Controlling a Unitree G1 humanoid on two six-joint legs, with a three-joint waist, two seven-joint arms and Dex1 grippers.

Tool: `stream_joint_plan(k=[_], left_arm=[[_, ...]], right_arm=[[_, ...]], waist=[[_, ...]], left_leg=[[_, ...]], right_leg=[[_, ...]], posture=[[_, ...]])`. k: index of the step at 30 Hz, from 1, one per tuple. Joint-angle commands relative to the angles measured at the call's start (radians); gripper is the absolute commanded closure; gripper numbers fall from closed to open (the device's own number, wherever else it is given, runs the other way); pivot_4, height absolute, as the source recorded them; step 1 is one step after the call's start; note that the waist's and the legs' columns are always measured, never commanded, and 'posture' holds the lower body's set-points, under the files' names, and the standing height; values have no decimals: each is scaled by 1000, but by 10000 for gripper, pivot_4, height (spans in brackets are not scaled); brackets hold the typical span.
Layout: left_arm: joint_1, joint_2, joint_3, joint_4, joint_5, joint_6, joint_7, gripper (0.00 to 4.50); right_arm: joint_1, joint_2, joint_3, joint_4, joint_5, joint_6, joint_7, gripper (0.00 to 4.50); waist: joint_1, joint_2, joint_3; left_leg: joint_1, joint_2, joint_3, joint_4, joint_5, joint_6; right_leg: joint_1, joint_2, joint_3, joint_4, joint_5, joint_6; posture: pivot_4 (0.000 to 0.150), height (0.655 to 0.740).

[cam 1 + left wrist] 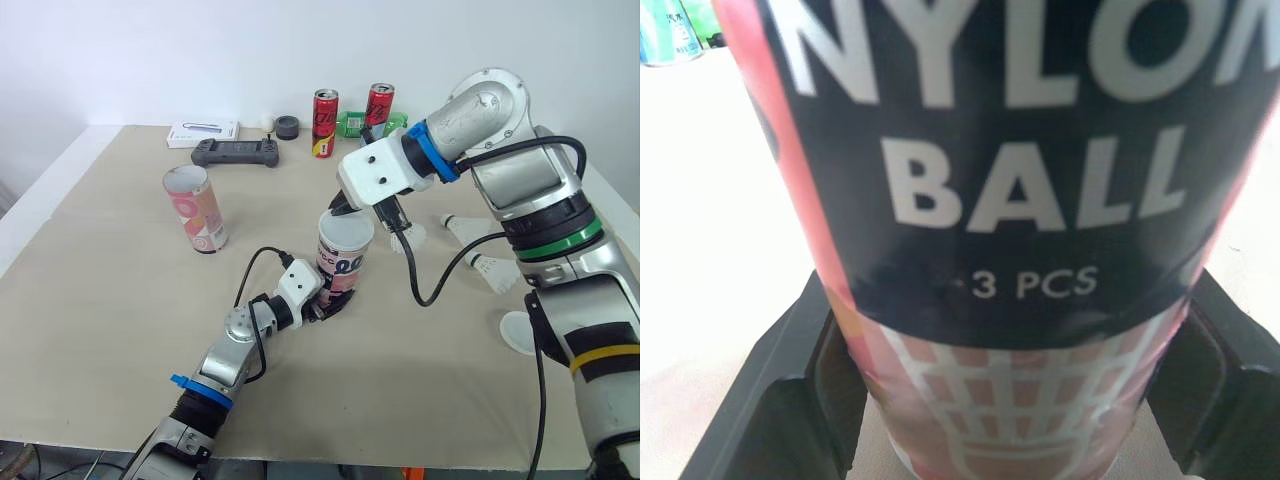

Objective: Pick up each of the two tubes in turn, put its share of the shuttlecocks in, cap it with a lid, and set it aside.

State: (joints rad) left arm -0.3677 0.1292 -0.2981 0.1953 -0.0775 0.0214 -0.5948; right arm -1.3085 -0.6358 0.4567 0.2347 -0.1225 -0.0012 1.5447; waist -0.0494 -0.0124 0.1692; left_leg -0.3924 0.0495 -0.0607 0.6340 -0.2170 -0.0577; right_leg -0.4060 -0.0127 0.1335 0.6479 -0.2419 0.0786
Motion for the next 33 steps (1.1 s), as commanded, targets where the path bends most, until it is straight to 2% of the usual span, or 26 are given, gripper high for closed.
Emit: stream_joint_plan(k=[1,33], left_arm=[[32,18,-28,49,48,53,5,13210],[28,21,-26,42,49,64,4,13210]], right_arm=[[-1,-8,-13,-27,-5,-11,7,44484],[27,55,-28,-11,2,10,-40,44484]], waist=[[0,0,0],[-1,0,0]], left_leg=[[0,0,0,0,0,0],[0,0,0,0,0,0]], right_leg=[[0,0,0,0,0,0],[0,0,0,0,0,0]], posture=[[1500,7400],[1500,7400]])
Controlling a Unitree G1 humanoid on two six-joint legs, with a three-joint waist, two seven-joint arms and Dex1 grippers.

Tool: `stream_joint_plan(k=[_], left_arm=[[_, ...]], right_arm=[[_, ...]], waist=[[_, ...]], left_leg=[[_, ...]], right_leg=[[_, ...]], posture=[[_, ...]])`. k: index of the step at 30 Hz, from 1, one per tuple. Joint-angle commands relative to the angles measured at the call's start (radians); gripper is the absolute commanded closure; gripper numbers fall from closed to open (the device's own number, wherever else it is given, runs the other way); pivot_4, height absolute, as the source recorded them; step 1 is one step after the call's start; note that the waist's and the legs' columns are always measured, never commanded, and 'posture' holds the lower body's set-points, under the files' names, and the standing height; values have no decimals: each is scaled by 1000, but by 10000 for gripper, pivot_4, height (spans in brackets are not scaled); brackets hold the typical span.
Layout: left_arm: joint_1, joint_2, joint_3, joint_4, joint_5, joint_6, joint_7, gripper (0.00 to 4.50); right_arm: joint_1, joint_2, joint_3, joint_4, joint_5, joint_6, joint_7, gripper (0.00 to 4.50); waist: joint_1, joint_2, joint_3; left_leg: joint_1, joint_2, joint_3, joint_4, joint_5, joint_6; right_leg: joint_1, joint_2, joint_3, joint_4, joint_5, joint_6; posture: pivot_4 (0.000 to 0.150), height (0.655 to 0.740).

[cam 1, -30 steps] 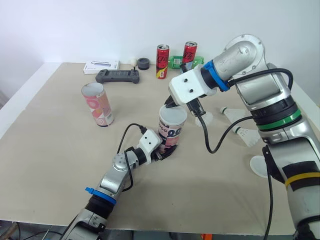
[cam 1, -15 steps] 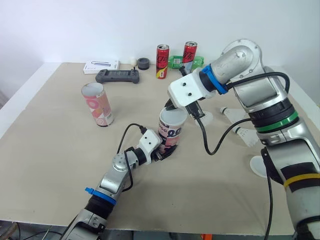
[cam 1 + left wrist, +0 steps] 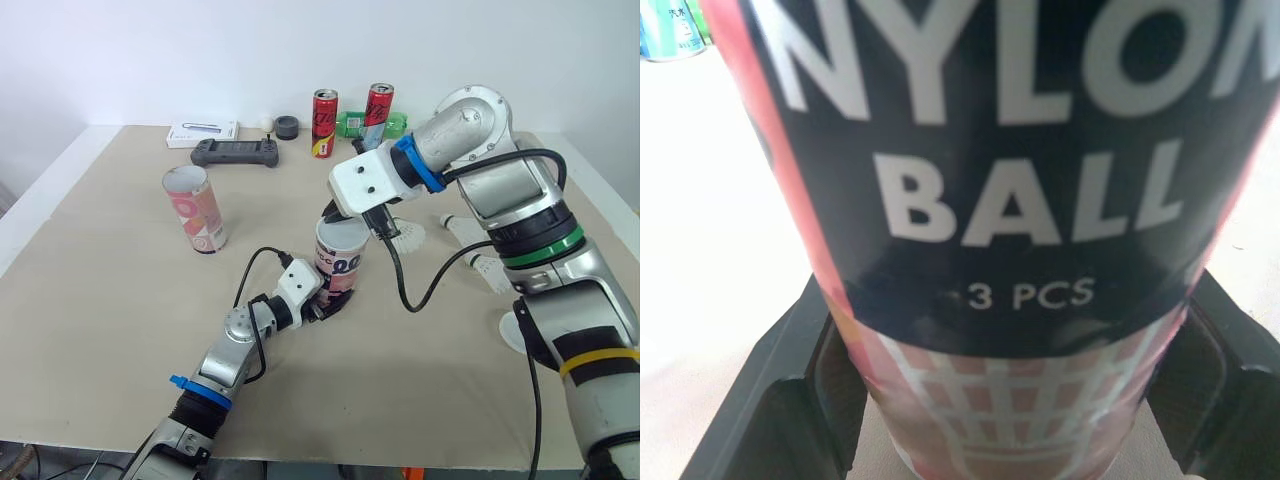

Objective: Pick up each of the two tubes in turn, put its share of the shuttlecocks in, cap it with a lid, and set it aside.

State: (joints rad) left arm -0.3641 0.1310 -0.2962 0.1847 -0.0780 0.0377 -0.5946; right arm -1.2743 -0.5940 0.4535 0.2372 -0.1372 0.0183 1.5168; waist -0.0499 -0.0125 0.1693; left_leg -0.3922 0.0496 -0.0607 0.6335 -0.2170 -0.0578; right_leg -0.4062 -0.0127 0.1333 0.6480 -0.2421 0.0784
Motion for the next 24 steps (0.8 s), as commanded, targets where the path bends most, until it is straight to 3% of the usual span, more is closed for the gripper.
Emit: stream_joint_plan(k=[1,3,4,8,10,13,22,24], left_arm=[[24,20,-28,53,50,47,3,13210],[22,20,-27,56,50,45,2,13210],[21,19,-27,58,50,44,2,13210],[19,18,-26,61,50,44,3,13210],[18,18,-26,62,50,43,4,13210],[18,18,-26,63,49,43,4,13210],[19,16,-28,63,48,41,3,13210],[20,15,-29,62,48,42,3,13210]], right_arm=[[-9,15,-26,-11,18,-9,-14,44484],[-16,21,-32,-4,21,-10,-23,44484],[-19,24,-34,-1,22,-10,-26,41643],[-26,31,-41,4,31,-4,-33,25079],[-32,32,-46,10,31,-5,-36,13203],[-50,32,-57,21,34,-6,-39,1890],[-134,9,-109,68,78,9,-37,1890],[-144,-2,-119,72,90,17,-23,7212]], waist=[[0,0,0],[0,0,0],[0,0,0],[0,0,0],[0,0,0],[0,0,0],[0,-1,1],[0,-1,1]], left_leg=[[0,0,0,0,0,0],[0,0,0,0,0,0],[0,0,0,0,0,0],[0,0,0,0,0,0],[0,0,0,0,0,0],[0,0,0,0,0,0],[-1,0,0,0,0,0],[-1,0,0,0,0,0]], right_leg=[[0,0,0,0,0,0],[0,0,0,0,0,0],[0,0,0,0,0,0],[0,0,0,0,0,0],[0,0,0,0,0,0],[0,0,0,0,0,0],[0,0,0,0,0,0],[0,0,0,0,0,0]], posture=[[1500,7400],[1500,7400],[1500,7400],[1500,7400],[1500,7400],[1500,7400],[1500,7400],[1500,7400]])
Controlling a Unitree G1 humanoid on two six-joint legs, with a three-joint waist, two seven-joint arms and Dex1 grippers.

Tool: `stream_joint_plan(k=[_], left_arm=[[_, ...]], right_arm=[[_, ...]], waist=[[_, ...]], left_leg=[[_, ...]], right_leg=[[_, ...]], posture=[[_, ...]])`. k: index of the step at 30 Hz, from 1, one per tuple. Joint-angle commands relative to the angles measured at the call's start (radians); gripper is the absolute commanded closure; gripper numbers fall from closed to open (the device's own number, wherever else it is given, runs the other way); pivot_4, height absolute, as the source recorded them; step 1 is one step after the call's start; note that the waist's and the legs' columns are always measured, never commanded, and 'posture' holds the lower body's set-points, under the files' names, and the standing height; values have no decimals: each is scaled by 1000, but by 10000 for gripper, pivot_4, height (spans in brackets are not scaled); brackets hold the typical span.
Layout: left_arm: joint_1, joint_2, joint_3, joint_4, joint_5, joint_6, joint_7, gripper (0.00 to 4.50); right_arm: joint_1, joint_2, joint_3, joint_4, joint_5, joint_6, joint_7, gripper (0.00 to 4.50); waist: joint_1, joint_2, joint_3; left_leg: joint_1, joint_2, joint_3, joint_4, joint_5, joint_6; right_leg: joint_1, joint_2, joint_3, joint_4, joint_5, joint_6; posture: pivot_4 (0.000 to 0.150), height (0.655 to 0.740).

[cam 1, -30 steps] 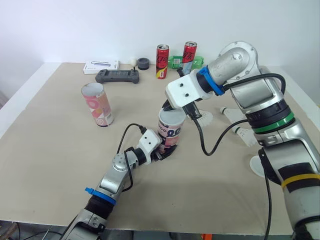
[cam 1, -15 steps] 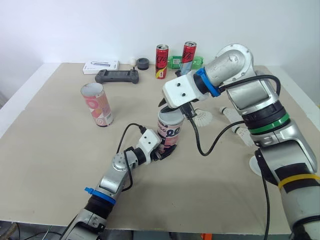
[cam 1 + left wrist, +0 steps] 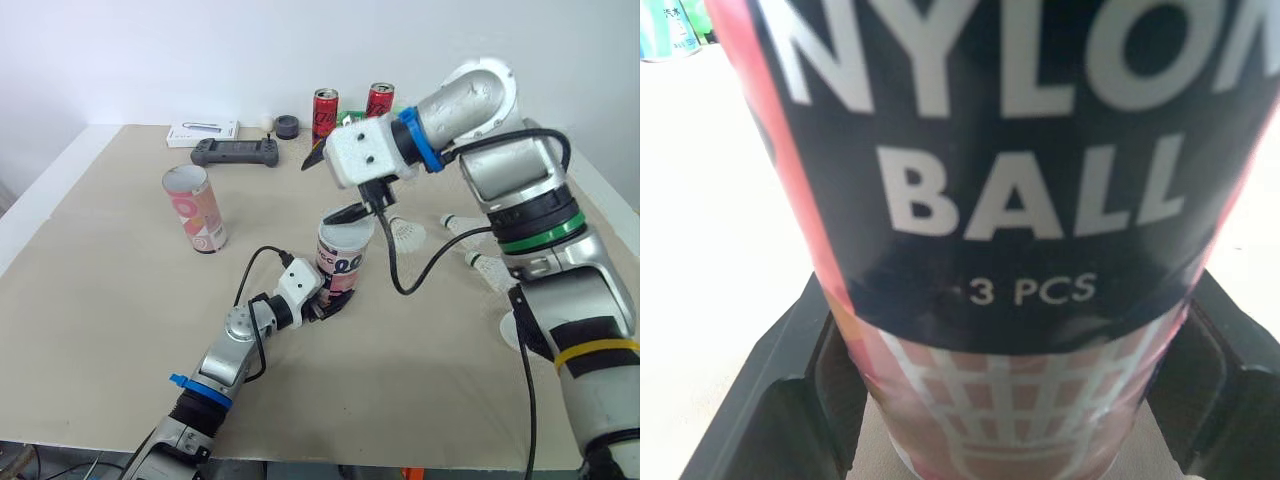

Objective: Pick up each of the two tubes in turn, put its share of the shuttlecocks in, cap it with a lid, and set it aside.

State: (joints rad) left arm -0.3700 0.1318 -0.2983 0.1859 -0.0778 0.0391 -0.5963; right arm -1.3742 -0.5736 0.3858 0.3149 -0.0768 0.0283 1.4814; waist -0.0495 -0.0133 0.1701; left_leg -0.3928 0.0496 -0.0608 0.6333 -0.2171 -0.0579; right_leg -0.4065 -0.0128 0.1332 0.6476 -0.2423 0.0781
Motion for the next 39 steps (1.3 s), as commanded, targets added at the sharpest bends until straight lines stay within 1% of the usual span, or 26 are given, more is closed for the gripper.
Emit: stream_joint_plan(k=[1,3,4,5,6,7,8,21,27,39], left_arm=[[26,13,-27,60,47,41,6,13210],[26,12,-27,59,47,42,6,13210],[26,11,-27,59,46,42,7,13210],[26,11,-27,59,46,42,7,13210],[26,10,-27,60,46,42,7,13210],[26,10,-26,61,45,42,7,13210],[25,9,-26,62,45,41,7,13210],[23,6,-27,64,46,42,9,13210],[23,7,-27,65,46,42,8,13210],[25,8,-27,63,47,41,7,13210]], right_arm=[[-46,-29,-53,-6,34,10,22,11195],[-42,-46,-51,-13,40,17,44,21164],[-38,-54,-48,-18,40,18,55,25375],[-29,-63,-40,-28,41,21,74,32107],[-20,-71,-34,-37,41,23,88,36270],[-7,-80,-22,-49,35,20,101,41586],[5,-86,-12,-60,29,17,109,44644],[89,-108,36,-120,38,34,132,44644],[102,-110,49,-137,56,55,133,44644],[136,-67,50,-158,72,94,118,44644]], waist=[[0,0,0],[0,0,0],[0,0,0],[0,0,0],[0,0,0],[0,0,0],[0,0,0],[0,0,0],[0,0,0],[0,0,0]], left_leg=[[0,0,0,0,0,0],[0,0,0,0,0,0],[0,0,0,0,0,0],[0,0,0,0,0,0],[0,0,0,0,0,0],[0,0,0,0,0,0],[0,0,0,0,0,0],[0,0,0,0,0,0],[0,0,0,0,0,0],[0,0,0,0,0,0]], right_leg=[[0,0,0,0,0,0],[0,0,0,0,0,0],[0,0,0,0,0,0],[0,0,0,0,0,0],[0,0,0,0,0,0],[0,0,0,0,0,0],[0,0,0,0,0,0],[0,0,0,-1,0,0],[0,0,0,-1,0,0],[0,0,0,-1,0,0]], posture=[[1500,7400],[1500,7400],[1500,7400],[1500,7400],[1500,7400],[1500,7400],[1500,7400],[1500,7400],[1500,7400],[1500,7400]])
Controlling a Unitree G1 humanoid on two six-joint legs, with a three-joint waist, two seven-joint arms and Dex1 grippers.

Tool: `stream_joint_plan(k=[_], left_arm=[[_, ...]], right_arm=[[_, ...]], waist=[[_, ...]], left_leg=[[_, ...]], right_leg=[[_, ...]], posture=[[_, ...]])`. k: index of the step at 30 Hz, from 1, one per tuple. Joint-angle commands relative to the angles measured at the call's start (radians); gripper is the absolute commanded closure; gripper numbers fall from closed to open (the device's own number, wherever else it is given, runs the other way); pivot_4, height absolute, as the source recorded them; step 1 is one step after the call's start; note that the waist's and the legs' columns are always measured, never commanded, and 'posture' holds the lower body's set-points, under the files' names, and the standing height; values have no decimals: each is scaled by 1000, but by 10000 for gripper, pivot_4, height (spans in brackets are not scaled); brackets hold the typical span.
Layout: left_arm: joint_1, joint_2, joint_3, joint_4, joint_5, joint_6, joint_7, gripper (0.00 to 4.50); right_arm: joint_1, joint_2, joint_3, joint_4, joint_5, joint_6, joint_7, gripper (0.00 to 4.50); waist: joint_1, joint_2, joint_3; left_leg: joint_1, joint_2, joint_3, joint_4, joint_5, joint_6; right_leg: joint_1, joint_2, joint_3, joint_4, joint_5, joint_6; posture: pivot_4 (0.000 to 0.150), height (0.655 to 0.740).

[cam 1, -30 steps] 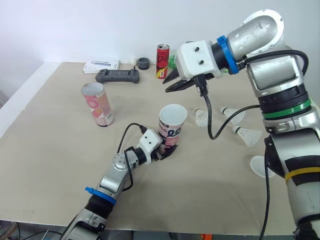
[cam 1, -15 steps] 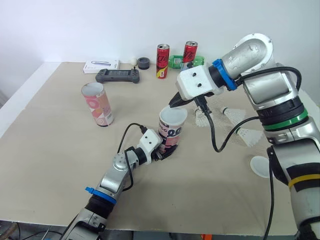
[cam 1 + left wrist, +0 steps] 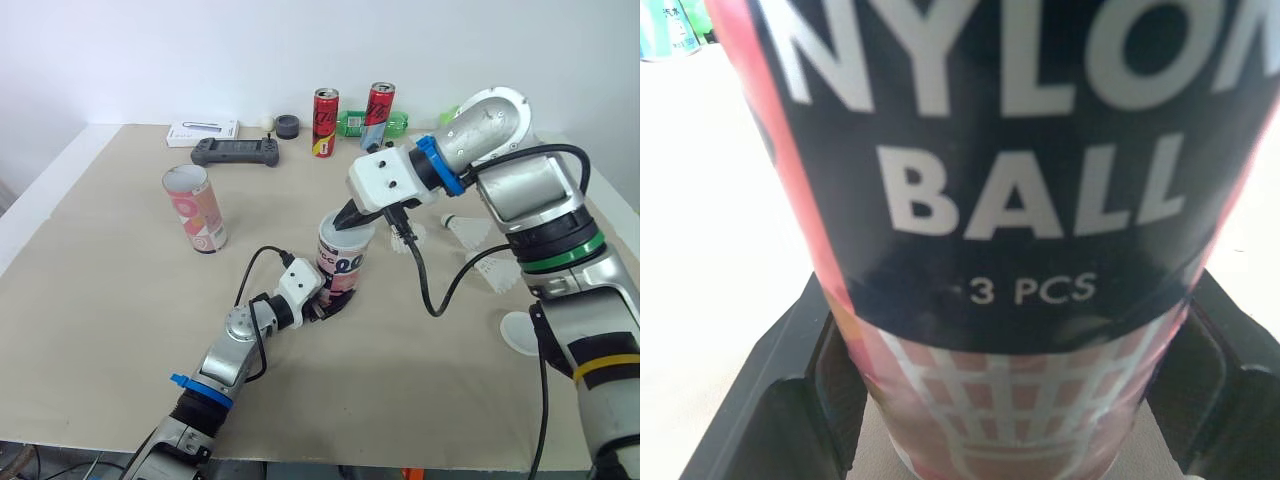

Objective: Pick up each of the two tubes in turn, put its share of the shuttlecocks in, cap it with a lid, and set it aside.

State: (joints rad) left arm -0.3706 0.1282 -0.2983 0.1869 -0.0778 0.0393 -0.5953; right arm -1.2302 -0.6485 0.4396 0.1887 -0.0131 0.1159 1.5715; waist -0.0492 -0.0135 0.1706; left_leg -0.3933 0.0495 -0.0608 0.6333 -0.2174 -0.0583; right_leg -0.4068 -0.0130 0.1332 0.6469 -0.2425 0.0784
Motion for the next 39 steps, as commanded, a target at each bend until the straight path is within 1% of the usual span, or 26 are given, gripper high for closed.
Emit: stream_joint_plan(k=[1,11,23,33,39], left_arm=[[26,12,-27,62,47,41,6,13210],[26,12,-27,61,48,41,7,13210],[23,14,-26,62,49,40,5,13210],[20,18,-27,62,50,39,-1,13210],[20,19,-25,60,50,42,-3,13210]], right_arm=[[-5,12,-1,-28,7,6,25,44644],[6,49,-7,-9,19,19,15,44644],[46,110,-77,6,114,91,-23,44644],[100,154,-137,104,158,107,-58,44644],[121,174,-150,163,161,92,-63,44644]], waist=[[0,0,0],[0,0,0],[0,0,0],[-2,0,0],[-3,0,0]], left_leg=[[0,0,0,0,0,0],[0,0,0,0,0,0],[0,0,0,0,0,0],[1,0,0,0,0,0],[2,0,0,0,0,1]], right_leg=[[0,0,0,0,0,0],[0,0,0,0,0,0],[0,0,0,0,0,0],[1,0,0,0,1,1],[1,0,0,0,2,2]], posture=[[1500,7400],[1500,7400],[1500,7400],[1500,7400],[1500,7400]])
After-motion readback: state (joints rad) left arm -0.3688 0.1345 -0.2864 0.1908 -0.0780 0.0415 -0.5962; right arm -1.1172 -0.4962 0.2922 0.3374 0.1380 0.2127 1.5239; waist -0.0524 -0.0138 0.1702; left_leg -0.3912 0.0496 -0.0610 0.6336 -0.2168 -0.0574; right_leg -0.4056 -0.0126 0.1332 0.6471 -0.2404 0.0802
